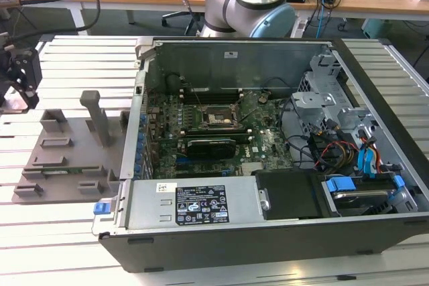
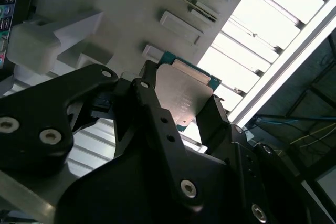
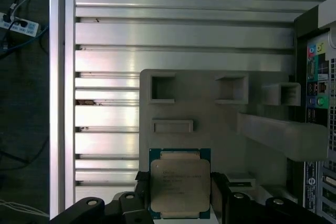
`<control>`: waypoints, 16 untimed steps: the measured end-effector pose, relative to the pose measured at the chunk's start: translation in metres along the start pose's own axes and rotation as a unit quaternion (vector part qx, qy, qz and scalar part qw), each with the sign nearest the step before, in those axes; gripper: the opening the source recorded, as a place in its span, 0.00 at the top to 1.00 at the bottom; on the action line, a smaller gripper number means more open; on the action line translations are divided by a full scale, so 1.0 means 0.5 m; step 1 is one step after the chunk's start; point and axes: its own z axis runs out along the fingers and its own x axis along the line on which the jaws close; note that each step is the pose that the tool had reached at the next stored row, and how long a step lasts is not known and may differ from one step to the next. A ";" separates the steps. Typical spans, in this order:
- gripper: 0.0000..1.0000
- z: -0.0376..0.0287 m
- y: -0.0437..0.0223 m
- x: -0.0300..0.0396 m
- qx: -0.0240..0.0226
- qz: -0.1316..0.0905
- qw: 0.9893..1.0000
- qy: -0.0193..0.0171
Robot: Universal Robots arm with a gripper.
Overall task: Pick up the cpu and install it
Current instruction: 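Pick up the cpu and move it towards the insertion slot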
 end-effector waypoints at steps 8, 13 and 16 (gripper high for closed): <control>0.45 -0.008 0.000 0.000 0.000 0.000 1.000 0.000; 0.45 -0.009 0.000 0.000 0.000 0.000 1.000 0.000; 0.45 -0.008 -0.001 -0.035 0.000 0.000 1.000 0.000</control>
